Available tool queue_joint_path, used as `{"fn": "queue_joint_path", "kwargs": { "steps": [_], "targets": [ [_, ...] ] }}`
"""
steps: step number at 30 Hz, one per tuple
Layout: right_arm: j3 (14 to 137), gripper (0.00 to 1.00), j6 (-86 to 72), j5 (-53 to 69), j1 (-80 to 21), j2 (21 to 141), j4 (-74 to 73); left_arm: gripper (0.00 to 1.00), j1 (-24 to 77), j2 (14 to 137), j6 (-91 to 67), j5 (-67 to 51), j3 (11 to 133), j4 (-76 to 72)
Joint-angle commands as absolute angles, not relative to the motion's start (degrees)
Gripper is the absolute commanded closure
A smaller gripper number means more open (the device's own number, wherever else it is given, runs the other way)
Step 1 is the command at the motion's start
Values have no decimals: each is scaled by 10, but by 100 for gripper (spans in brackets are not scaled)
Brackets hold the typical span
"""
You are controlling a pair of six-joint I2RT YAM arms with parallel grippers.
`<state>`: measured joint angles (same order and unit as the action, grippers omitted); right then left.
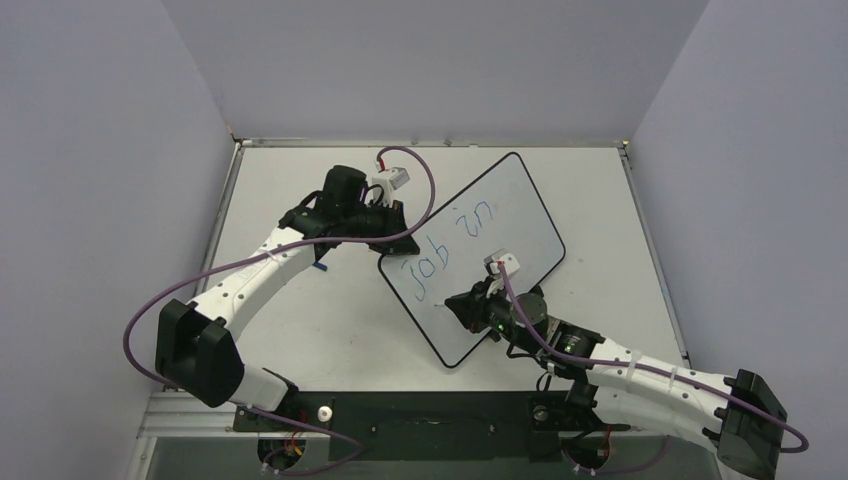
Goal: Write a sentence on the whiteboard
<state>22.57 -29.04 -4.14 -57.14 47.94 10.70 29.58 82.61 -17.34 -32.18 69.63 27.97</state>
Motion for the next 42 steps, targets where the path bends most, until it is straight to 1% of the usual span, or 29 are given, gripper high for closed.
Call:
{"fn": "queue_joint_path", "kwargs": {
  "steps": [1,17,32,42],
  "targets": [
    [235,100,-273,-88,-573,486,105,100,299,819,-129,-243,683,308],
    [261,100,-260,-107,-573,502,92,100,299,816,-125,-246,682,310],
    [261,100,-276,-69,-582,521,131,100,298,816,-122,-246,681,311],
    [254,100,-285,-66,-596,536,134,100,298,815,-121,-245,681,313]
  ]
}}
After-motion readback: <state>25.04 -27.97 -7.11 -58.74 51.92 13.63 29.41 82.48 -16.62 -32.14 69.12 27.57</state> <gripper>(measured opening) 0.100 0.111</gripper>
